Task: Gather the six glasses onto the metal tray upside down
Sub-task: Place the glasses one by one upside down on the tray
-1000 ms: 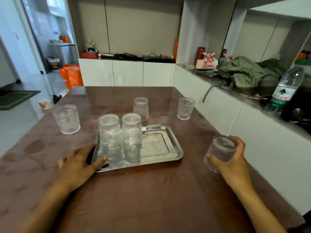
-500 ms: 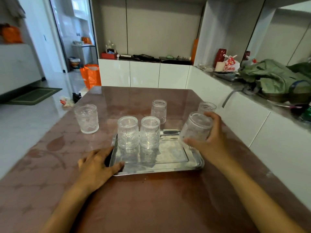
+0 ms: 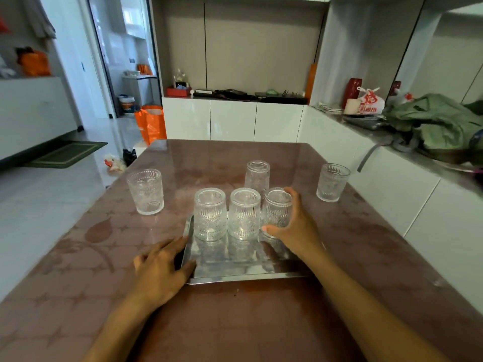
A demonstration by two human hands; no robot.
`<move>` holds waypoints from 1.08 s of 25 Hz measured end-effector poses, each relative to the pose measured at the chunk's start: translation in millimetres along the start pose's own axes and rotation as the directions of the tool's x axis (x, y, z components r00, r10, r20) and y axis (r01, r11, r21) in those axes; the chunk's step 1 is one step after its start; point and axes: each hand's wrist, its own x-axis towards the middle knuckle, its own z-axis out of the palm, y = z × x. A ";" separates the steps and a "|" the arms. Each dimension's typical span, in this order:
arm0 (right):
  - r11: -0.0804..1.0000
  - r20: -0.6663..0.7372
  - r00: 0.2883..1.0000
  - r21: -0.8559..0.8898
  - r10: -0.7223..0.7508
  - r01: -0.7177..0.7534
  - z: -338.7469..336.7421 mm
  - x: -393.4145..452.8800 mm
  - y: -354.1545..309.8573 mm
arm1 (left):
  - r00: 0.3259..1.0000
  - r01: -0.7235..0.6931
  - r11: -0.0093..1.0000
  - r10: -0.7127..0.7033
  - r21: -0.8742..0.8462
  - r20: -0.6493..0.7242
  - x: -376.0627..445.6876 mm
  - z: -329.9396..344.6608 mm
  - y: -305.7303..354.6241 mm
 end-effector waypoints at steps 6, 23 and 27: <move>0.994 -0.201 0.979 0.105 0.019 0.002 -7.3 -36.7 -20.9 | 0.999 -0.031 1.000 0.031 -0.002 0.026 -8.9 -9.7 3.3; 0.828 0.203 0.856 -0.226 -0.475 0.513 8.0 -94.9 -41.4 | 0.884 0.379 0.762 -0.467 -0.525 -0.039 144.0 -33.8 -69.0; 0.856 0.227 0.872 -0.197 -0.434 0.478 10.6 -93.8 -36.9 | 0.875 0.359 0.804 -0.467 -0.474 -0.130 143.7 -26.7 -73.5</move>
